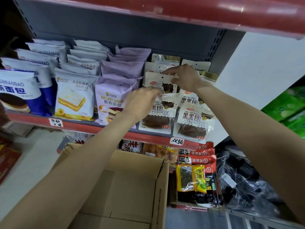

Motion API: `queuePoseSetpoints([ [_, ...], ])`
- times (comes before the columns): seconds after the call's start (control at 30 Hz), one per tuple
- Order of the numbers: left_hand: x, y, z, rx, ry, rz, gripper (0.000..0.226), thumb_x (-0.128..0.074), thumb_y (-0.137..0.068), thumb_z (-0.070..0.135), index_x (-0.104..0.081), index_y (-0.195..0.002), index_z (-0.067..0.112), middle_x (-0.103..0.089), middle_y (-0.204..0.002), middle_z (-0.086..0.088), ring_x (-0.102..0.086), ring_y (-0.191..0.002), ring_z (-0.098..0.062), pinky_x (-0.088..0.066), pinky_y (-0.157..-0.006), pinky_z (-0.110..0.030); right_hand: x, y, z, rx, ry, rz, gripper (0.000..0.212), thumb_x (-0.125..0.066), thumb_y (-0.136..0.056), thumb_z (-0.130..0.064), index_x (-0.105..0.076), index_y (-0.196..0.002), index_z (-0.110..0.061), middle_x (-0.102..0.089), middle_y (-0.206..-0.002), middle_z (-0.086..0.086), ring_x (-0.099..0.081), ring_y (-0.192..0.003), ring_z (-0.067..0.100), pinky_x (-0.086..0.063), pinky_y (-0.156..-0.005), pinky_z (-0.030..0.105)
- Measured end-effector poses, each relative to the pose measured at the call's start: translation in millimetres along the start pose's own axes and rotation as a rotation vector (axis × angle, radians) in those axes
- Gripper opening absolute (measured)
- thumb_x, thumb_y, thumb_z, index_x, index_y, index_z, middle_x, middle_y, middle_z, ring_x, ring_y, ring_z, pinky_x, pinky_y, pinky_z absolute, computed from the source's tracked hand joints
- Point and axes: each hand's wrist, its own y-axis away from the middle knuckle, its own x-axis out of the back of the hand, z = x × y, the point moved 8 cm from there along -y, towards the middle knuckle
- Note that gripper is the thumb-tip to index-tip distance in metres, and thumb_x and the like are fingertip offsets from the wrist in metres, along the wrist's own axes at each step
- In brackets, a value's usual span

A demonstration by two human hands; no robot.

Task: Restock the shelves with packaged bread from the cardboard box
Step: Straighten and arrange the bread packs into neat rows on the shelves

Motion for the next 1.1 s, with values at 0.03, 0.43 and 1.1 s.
queuePoseSetpoints([
  [0.03, 0, -1, 1, -0.004, -0.005, -0.008, 0.030, -0.046, -0.096, 0.009, -0.066, -0.114, 0.020, -0.067, -0.118, 0.003, -0.066, -0.100, -0.023, -0.050, -0.074, -0.034, -1, -1, 0, 0.000, -0.014, 0.004, 0.041, -0.053, -0.091, -0.013, -0.057, -0.126, -0.034, -0.058, -0.132, -0.001, -0.055, -0.118, 0.022, -0.043, -0.099, 0.035],
  [0.43, 6, -4, -8, 0.005, 0.015, -0.031, 0.034, -0.050, -0.090, 0.012, -0.061, -0.120, 0.023, -0.067, -0.116, 0.000, -0.060, -0.106, -0.025, -0.050, -0.076, -0.038, 17, -25, 16, -0.041, -0.177, 0.173, 0.026, -0.051, -0.094, -0.020, -0.064, -0.117, -0.021, -0.070, -0.108, 0.004, -0.065, -0.097, 0.022, -0.050, -0.091, 0.036],
  [1.1, 18, -1, -8, 0.023, 0.031, 0.008, 0.016, -0.058, -0.091, 0.025, -0.067, -0.105, 0.026, -0.071, -0.098, 0.006, -0.064, -0.093, -0.021, -0.031, -0.065, -0.025, 0, -51, 37, -0.032, 0.005, 0.027, 0.037, -0.056, -0.091, -0.007, -0.063, -0.119, -0.030, -0.064, -0.121, 0.001, -0.062, -0.102, 0.022, -0.049, -0.091, 0.032],
])
